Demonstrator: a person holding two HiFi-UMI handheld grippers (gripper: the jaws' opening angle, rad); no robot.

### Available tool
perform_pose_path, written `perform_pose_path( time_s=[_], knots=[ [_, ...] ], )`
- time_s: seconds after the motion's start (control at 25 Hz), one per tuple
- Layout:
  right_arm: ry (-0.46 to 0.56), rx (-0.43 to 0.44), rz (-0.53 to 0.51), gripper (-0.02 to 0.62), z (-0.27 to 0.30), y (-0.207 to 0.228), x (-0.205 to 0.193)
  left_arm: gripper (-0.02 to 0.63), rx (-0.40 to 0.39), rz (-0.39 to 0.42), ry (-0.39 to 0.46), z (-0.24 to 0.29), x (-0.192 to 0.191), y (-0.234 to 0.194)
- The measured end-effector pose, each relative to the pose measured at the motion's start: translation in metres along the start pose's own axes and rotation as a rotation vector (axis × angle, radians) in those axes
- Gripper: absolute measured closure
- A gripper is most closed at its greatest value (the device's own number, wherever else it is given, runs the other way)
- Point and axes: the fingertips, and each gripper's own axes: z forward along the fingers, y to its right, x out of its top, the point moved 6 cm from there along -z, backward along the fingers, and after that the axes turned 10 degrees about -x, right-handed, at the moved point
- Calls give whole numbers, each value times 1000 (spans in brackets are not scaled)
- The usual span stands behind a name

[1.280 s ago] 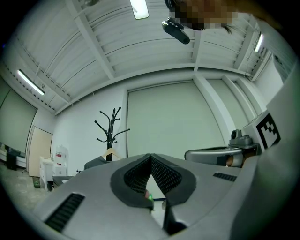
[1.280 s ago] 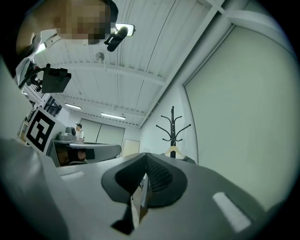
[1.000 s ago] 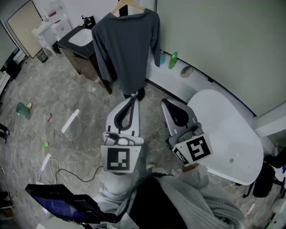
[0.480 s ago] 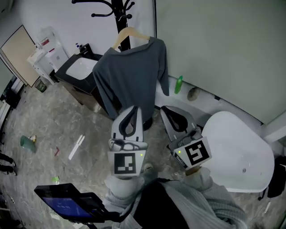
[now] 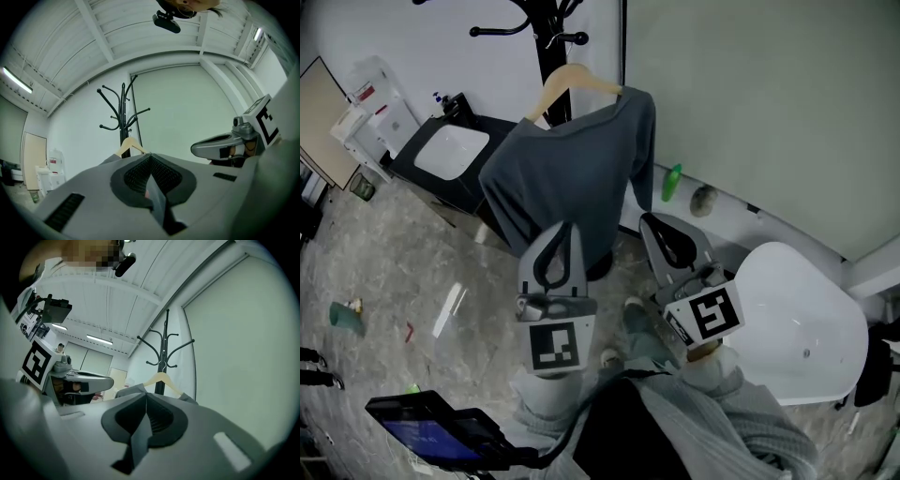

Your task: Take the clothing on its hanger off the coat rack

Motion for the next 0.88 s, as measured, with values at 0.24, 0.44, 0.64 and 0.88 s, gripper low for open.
perform_pose_path(
  time_s=[0.24,0.44,0.64,0.88],
  knots=[
    [46,31,-12,592,73,32,-10,601,53,76,-25,51,-11,-43],
    [109,76,-17,592,131,65,-7,601,120,177,-44,96,0,-71],
    [161,138,-63,592,177,97,5,601,197,191,-65,132,15,-93],
    [187,226,-84,589,246,132,-4,601,337,291,-148,168,11,-130]
  ],
)
